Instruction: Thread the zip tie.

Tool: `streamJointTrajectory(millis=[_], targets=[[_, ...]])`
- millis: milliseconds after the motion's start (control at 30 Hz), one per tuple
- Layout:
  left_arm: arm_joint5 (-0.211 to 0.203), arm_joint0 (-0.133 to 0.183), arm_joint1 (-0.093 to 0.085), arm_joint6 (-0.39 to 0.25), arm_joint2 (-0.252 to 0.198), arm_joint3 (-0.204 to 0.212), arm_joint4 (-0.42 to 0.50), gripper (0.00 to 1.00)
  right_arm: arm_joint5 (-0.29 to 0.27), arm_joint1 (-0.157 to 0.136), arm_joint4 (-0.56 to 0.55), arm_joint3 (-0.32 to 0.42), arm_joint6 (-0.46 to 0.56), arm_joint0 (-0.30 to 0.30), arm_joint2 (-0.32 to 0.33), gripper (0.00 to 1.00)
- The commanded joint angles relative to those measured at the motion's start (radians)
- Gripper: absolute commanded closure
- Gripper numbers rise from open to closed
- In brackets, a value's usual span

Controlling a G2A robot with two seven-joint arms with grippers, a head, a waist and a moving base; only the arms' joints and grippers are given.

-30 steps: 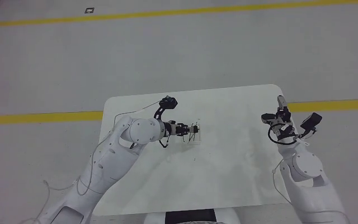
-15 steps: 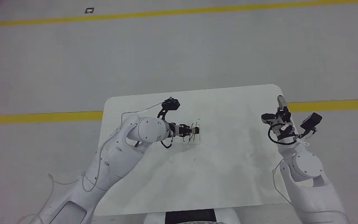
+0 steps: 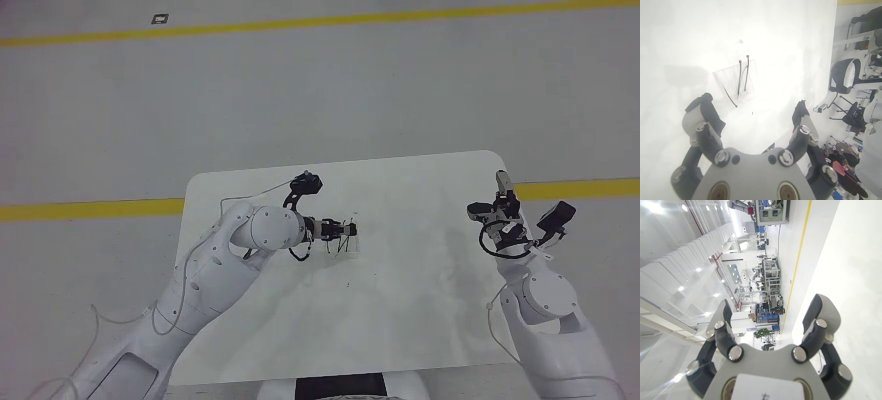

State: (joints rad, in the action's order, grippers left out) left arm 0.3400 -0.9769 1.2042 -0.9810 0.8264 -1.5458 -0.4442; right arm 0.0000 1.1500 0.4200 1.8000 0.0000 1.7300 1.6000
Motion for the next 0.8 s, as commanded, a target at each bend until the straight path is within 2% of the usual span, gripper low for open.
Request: streamJointTrajectory(millis=[0, 67, 200, 300, 367, 667, 733, 767], targets=[[-0.028, -0.001, 0.000, 0.007, -0.015, -0.011, -0.017, 0.00, 0.000, 0.000, 0.000, 0.000, 0.000, 0.000, 0.000, 0.00], [-0.044, 0.006, 0.003, 0.009, -0.028, -0.004, -0.024, 0.00, 0.000, 0.000, 0.000, 0.000, 0.000, 0.000, 0.000, 0.00], [-0.076, 0.043, 0.017, 0.008, -0.067, 0.031, -0.001, 0.00, 0.000, 0.000, 0.000, 0.000, 0.000, 0.000, 0.000, 0.00], [-0.048, 0.077, 0.033, 0.008, -0.097, 0.082, 0.020, 0.00, 0.000, 0.000, 0.000, 0.000, 0.000, 0.000, 0.000, 0.00], [-0.038, 0.093, 0.039, 0.010, -0.114, 0.097, 0.011, 0.00, 0.000, 0.000, 0.000, 0.000, 0.000, 0.000, 0.000, 0.00], [-0.041, 0.091, 0.039, 0.014, -0.118, 0.098, 0.005, 0.00, 0.000, 0.000, 0.000, 0.000, 0.000, 0.000, 0.000, 0.00], [-0.057, 0.089, 0.042, 0.019, -0.137, 0.112, -0.004, 0.00, 0.000, 0.000, 0.000, 0.000, 0.000, 0.000, 0.000, 0.00], [-0.050, 0.097, 0.046, 0.015, -0.144, 0.129, 0.003, 0.00, 0.000, 0.000, 0.000, 0.000, 0.000, 0.000, 0.000, 0.00]])
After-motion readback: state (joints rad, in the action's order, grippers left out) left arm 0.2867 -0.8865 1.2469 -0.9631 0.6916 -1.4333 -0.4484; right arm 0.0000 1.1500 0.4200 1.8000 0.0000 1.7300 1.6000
